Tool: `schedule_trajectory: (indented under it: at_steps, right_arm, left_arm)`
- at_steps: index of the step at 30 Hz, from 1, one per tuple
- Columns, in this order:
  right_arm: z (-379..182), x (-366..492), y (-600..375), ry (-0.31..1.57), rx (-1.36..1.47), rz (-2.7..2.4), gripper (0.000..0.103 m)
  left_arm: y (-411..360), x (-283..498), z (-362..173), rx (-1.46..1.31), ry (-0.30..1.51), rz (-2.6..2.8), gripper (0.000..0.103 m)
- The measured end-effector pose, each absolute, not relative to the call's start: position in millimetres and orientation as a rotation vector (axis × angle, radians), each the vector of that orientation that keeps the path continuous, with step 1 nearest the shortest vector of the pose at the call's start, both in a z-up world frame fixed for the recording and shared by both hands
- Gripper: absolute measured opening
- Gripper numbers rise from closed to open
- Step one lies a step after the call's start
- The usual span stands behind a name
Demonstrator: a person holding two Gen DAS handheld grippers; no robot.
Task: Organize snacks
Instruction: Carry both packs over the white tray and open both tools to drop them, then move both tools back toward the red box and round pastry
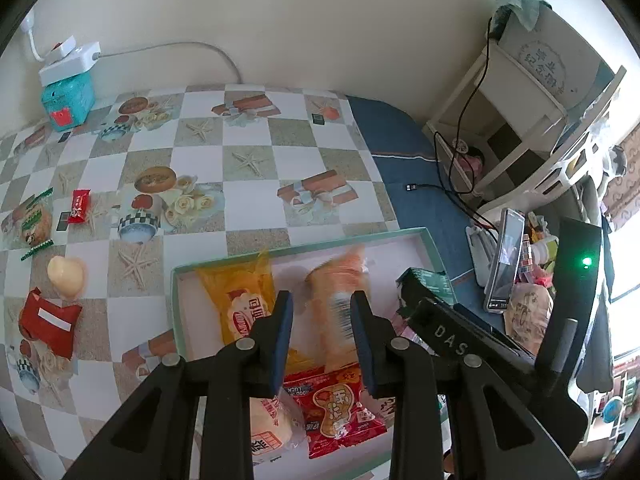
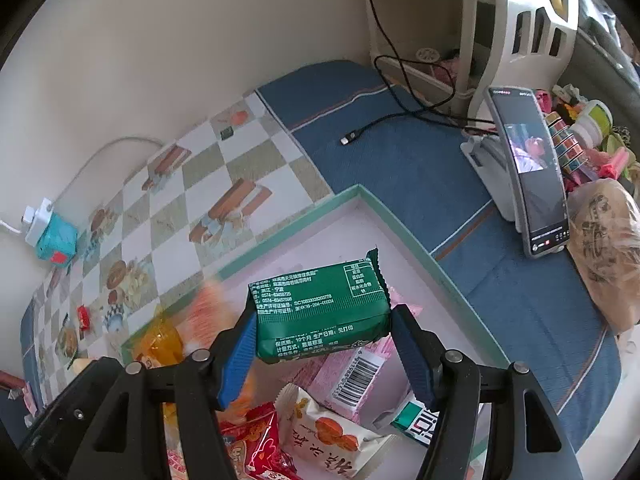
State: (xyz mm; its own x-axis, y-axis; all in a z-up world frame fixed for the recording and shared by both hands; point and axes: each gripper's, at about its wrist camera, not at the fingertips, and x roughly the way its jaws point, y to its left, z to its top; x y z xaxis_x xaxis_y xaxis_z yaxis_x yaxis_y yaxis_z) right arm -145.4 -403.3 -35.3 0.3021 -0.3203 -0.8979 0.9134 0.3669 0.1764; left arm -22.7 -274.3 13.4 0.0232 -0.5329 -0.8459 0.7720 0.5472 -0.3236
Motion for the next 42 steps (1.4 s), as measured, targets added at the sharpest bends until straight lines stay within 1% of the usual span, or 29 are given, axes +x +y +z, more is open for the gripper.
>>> schedule_trajectory:
  at_steps: [7,8,9,11,12,14,15,16,17,19,20,24,25,26,28,35,42]
  right_arm:
    - [-40.7,-142.6,-403.8,0.933,0.810,-0.948,0.073]
    - [-42.0,-141.7,-403.7,0.942,0.808,-0.952,0.075]
    - [-42.7,-141.1,-403.9,0.949,0.805,-0.957,0.079]
    - [-43.2,-140.9,-403.9,0.955,0.800,-0.968,0.083]
    - [-42.8,-140.7,-403.6,0.956,0.795,-0.973,0.085]
    - [-41.7,-140.6,-402.9,0.959,0.788,-0.978,0.088]
    - [-40.7,-139.9,-402.2,0.960,0.780,-0.983,0.088]
    - [-39.7,-139.2,-401.5,0.961,0.773,-0.986,0.088]
    - [-38.5,-138.1,-400.3,0.963,0.764,-0.988,0.089]
    - [-35.1,-134.5,-396.9,0.962,0.746,-0.986,0.100]
    - [-32.6,-131.8,-394.4,0.958,0.737,-0.981,0.103]
    - [-21.7,-119.0,-383.3,0.939,0.706,-0.959,0.103]
    - [-18.5,-114.1,-379.1,0.936,0.695,-0.948,0.103]
    - [-17.1,-110.9,-376.6,0.935,0.689,-0.943,0.103]
    - [-12.5,-101.8,-368.3,0.935,0.667,-0.928,0.103]
    - [7.2,-72.9,-334.9,0.921,0.614,-0.869,0.103]
    - [27.3,-49.5,-300.0,0.910,0.582,-0.822,0.103]
  left_arm:
    - [-265.4,-6.8,11.4,0.291,1.166,-0.895,0.031]
    - [-262.5,-2.3,10.3,0.292,1.169,-0.870,0.034]
    - [-260.3,1.4,9.4,0.291,1.173,-0.847,0.037]
    - [-254.2,10.7,7.5,0.281,1.183,-0.799,0.054]
    - [-250.1,16.6,6.3,0.276,1.189,-0.772,0.057]
    - [-241.8,28.1,3.9,0.261,1.204,-0.708,0.068]
    - [-237.8,32.6,3.0,0.252,1.210,-0.684,0.072]
    - [-233.4,37.9,2.0,0.239,1.218,-0.658,0.078]
    - [-225.2,46.9,0.9,0.213,1.228,-0.617,0.082]
    - [-214.0,58.6,-0.4,0.174,1.236,-0.563,0.086]
    - [-203.4,68.5,-1.4,0.142,1.241,-0.515,0.088]
    - [-171.2,97.2,-3.0,0.061,1.244,-0.393,0.089]
    - [-164.5,103.2,-3.1,0.049,1.242,-0.372,0.090]
    - [-152.9,112.7,-3.1,0.030,1.240,-0.340,0.094]
    - [-138.5,124.8,-3.2,0.002,1.239,-0.297,0.098]
    - [-71.6,156.0,3.6,-0.113,1.222,-0.110,0.098]
    - [-43.1,160.7,17.4,-0.148,1.203,-0.054,0.098]
